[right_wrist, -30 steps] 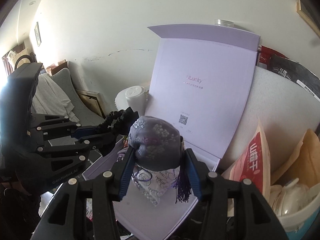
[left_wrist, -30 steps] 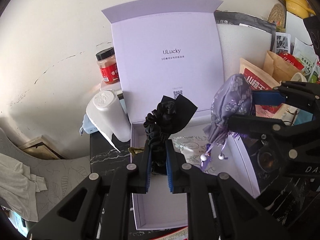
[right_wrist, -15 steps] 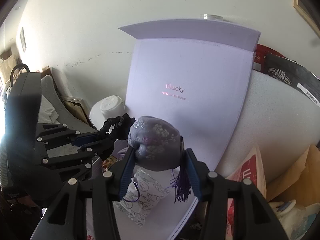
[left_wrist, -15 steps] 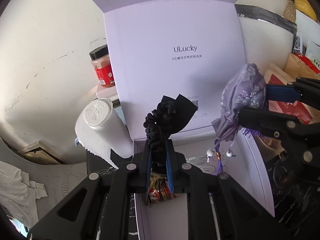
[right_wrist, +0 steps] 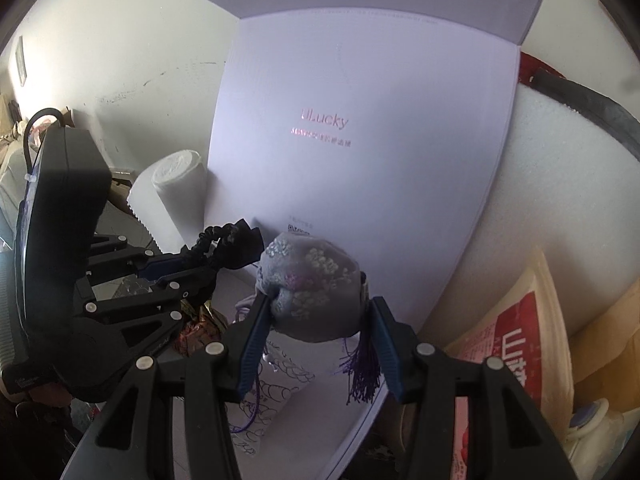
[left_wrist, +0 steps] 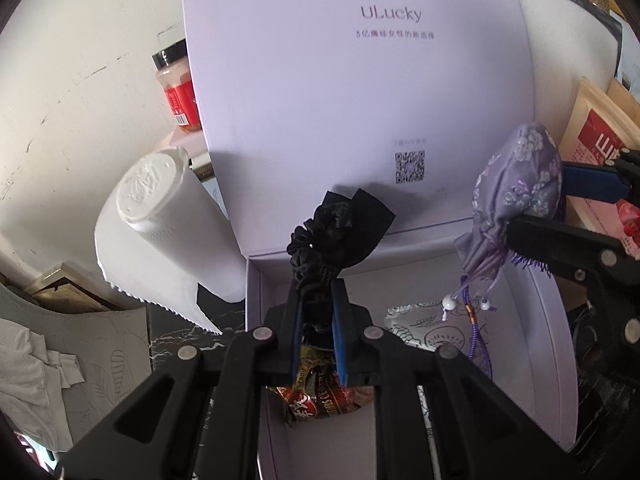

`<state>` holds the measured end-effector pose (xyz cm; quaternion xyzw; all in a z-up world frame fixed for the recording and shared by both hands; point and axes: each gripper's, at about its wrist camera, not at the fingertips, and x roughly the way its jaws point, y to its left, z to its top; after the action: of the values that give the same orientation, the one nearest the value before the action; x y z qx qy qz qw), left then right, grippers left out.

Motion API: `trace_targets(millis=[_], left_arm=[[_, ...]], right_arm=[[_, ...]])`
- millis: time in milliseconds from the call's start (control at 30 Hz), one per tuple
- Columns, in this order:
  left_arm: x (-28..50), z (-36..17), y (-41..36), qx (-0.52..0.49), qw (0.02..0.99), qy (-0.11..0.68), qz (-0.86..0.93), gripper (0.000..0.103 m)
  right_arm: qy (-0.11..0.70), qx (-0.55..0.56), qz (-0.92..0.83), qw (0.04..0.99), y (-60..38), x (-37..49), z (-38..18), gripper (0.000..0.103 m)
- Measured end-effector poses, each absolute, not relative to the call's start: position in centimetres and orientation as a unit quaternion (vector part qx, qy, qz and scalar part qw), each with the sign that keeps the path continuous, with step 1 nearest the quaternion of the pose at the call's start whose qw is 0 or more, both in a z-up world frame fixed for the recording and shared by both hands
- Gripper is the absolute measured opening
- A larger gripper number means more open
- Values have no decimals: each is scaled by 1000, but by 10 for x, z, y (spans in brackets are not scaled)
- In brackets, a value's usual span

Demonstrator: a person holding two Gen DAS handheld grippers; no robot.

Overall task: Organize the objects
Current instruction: 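Lower the black scrunchie and purple sachet into the box and open both grippers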

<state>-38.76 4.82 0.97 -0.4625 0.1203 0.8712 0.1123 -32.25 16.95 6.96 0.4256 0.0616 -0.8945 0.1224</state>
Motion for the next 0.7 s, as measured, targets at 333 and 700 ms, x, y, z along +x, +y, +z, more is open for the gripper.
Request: trace_targets(millis=[333, 700], left_arm=[[-384, 5, 45, -469, 103, 109, 870, 21], [-363, 31, 42, -446, 85, 108, 884, 55]], right_arm=[[68, 451, -883, 109, 169, -324, 58, 54], [64, 447, -887, 102, 178, -311, 72, 67]])
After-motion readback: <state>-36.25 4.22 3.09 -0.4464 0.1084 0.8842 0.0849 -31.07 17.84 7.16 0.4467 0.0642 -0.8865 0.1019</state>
